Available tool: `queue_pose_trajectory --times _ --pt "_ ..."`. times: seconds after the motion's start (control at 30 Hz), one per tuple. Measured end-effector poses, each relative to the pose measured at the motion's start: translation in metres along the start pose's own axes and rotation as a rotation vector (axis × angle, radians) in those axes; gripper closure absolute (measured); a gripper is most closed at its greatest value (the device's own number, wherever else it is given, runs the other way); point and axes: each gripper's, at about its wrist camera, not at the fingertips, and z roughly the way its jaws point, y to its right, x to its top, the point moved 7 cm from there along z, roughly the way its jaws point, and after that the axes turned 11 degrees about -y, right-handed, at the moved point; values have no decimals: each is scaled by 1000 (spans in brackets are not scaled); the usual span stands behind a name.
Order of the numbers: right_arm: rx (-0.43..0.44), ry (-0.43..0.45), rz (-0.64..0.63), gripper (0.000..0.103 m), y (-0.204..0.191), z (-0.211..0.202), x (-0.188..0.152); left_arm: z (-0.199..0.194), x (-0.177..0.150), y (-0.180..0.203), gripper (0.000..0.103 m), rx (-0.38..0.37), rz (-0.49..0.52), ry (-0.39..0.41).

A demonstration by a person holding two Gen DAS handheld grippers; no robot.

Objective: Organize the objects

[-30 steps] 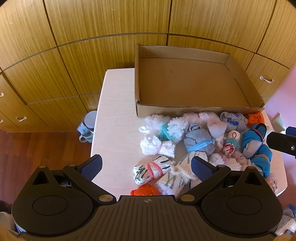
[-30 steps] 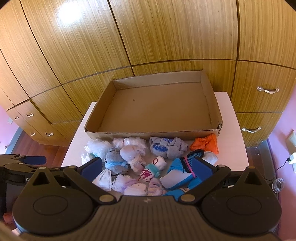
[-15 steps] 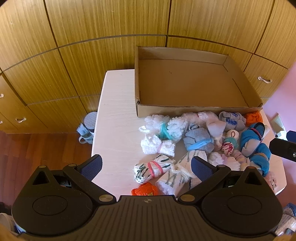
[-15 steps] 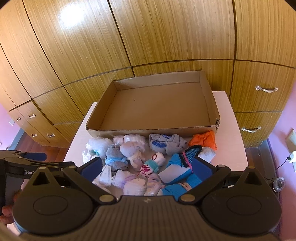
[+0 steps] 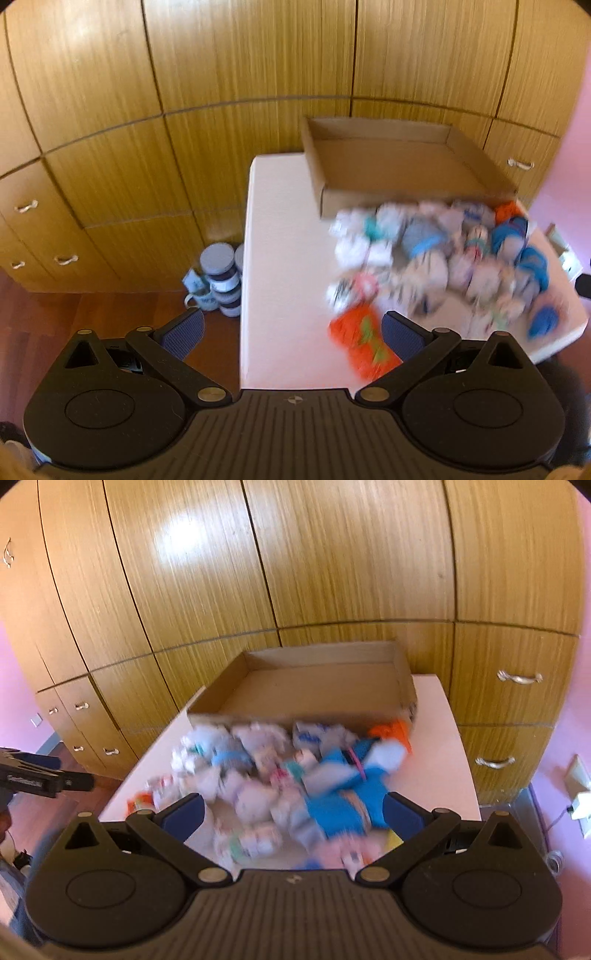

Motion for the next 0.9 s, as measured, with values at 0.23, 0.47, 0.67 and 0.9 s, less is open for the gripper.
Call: queue_pose_trajectory --times 0.23,0.47,0.67,0.9 --pt "-54 -58 -4 0 13 27 -30 28 -27 7 1 -20 35 -45" --pt "-71 -83 -43 0 10 45 -40 49 -32 18 1 21 79 -59" --pt "-65 -86 -34 0 13 50 -42 59 -32 38 1 8 137 -61" --pt "-65 -86 -41 0 14 52 -44 70 -22 44 1 47 159 -3"
